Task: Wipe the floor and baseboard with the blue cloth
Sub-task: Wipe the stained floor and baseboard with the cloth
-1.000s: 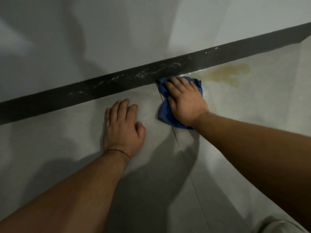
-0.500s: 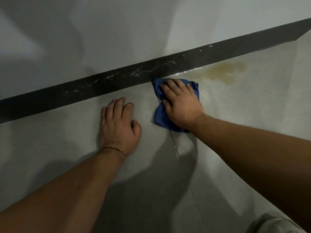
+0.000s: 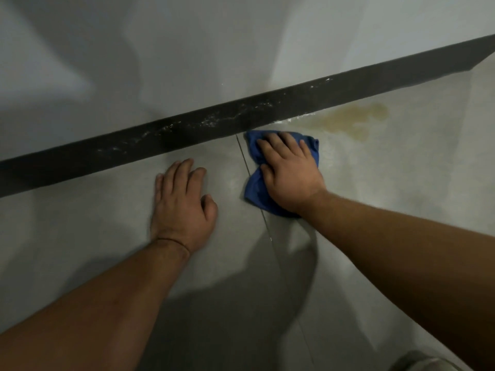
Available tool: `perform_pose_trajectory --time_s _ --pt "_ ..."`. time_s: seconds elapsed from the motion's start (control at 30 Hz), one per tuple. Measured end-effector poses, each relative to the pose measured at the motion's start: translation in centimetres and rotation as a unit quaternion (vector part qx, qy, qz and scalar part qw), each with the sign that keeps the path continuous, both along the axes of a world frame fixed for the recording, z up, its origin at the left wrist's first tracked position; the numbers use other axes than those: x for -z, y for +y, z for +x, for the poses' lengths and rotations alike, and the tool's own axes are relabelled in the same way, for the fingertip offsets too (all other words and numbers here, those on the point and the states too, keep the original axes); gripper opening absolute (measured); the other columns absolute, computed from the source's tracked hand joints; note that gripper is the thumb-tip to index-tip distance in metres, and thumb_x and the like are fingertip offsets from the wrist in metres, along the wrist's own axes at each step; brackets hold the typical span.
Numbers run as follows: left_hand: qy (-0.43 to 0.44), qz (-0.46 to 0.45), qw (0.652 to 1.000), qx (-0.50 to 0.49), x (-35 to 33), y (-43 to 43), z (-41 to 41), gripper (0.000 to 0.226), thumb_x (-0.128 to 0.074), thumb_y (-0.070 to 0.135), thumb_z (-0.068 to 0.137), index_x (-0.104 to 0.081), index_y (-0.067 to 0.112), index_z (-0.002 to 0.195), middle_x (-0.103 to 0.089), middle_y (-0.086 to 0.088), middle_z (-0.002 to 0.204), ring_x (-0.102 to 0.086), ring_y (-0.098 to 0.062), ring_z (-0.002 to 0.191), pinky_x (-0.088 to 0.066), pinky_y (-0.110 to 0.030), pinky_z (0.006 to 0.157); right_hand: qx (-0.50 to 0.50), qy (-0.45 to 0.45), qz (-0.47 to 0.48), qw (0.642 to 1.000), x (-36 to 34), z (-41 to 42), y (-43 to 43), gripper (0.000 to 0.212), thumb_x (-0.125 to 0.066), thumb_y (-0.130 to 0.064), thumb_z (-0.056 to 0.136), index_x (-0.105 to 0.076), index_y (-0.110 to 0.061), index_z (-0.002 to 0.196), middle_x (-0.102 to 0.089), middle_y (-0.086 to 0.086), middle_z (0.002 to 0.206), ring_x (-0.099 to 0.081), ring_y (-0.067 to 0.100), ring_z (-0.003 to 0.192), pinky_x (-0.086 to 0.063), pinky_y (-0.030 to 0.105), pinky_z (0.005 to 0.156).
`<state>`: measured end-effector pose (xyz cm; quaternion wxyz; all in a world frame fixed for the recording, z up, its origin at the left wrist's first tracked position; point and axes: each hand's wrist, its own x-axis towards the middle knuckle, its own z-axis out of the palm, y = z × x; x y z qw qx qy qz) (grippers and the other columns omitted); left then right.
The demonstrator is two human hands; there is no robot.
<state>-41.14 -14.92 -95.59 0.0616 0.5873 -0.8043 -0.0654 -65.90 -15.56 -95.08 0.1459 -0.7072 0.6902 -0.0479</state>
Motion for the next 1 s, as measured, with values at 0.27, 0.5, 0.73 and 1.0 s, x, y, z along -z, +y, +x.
perform_pose_trajectory --time_s 0.27,0.5,0.73,1.0 --pt "0.008 0.03 0.999 -0.023 -0.9 -0.1 -1.0 0.057 -0.043 0.031 0.088 -0.05 0.011 0.141 -0.042 -0.016 0.153 -0.036 -0.036 0.145 -0.021 -0.059 0.124 0.079 -0.01 -0.007 0.997 0.0 -3.1 0.3 0.058 -0.032 -0.043 0.107 -0.027 -0.025 0.162 -0.022 0.001 0.171 -0.012 0.023 0.159 -0.009 0.052 0.13" --pt "0.175 0.001 0.972 0.154 -3.8 0.5 -13.5 0.044 -0.059 0.02 0.086 -0.061 0.009 0.128 -0.056 -0.013 0.139 -0.051 -0.029 0.128 -0.042 -0.04 0.111 0.125 -0.26 -0.002 0.957 -2.4 -6.0 1.1 0.049 -0.046 -0.019 0.103 -0.049 -0.018 0.151 -0.047 0.002 0.159 -0.036 0.017 0.15 -0.022 0.032 0.124" --pt "-0.039 0.071 0.968 0.239 -2.1 -0.5 -19.3 0.066 -0.04 0.044 0.099 -0.032 0.017 0.159 -0.024 -0.011 0.168 -0.03 -0.032 0.148 -0.028 -0.049 0.122 0.265 -0.067 -0.146 0.951 -0.9 -12.4 6.8 0.037 -0.053 -0.018 0.097 -0.065 -0.012 0.131 -0.066 0.009 0.132 -0.057 0.028 0.122 -0.043 0.037 0.11" --pt "-0.103 0.025 0.978 0.182 -0.8 -2.3 -15.9 0.077 -0.029 0.063 0.096 -0.024 0.024 0.162 -0.022 -0.012 0.169 -0.031 -0.039 0.148 -0.023 -0.06 0.121 0.256 0.025 -0.159 0.953 1.4 -14.4 8.0 0.047 -0.048 -0.032 0.102 -0.058 -0.004 0.139 -0.057 0.019 0.142 -0.051 0.038 0.131 -0.038 0.05 0.115"
